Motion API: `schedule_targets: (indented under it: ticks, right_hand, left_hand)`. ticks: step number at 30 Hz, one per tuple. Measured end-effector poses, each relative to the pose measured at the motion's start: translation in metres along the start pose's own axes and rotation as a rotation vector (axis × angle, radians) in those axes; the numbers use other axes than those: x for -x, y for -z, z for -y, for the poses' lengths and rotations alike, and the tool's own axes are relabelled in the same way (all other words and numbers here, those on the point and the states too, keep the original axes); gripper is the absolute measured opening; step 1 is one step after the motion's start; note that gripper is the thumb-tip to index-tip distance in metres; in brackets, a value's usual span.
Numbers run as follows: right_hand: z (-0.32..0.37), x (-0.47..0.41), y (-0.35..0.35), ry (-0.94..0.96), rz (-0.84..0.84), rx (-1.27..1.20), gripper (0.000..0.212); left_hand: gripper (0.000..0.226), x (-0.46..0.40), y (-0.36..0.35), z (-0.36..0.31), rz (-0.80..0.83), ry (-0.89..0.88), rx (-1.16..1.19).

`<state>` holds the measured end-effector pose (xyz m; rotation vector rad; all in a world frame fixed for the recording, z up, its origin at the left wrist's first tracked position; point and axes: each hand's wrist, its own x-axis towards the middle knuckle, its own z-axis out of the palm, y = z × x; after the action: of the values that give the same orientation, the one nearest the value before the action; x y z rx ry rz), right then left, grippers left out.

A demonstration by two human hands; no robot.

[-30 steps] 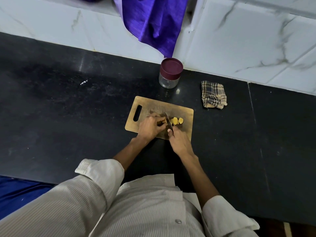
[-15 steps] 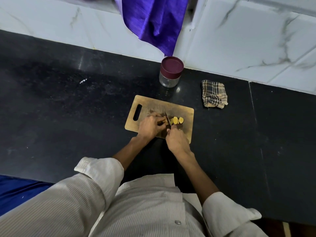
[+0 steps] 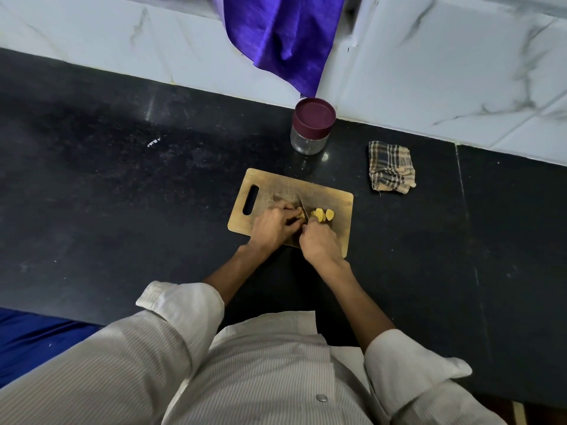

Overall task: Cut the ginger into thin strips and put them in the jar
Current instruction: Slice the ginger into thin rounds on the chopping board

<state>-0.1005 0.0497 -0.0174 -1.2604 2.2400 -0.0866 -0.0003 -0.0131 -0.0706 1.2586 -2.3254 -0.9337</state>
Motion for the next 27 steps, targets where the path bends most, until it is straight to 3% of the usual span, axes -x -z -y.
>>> schedule_targets:
  ticks: [10, 27]
  right_hand:
    - [-0.026, 0.039, -0.016, -0.054, 0.029, -0.046, 0.025]
    - [0.002, -0.003, 0.007, -0.063, 0.108, -0.093, 0.028]
  left_hand:
    - [0.033, 0.001, 0.001, -0.004, -0.007, 0.041, -0.031]
    - [0.030, -0.003, -0.001, 0.001, -0.001, 0.031, -0.029]
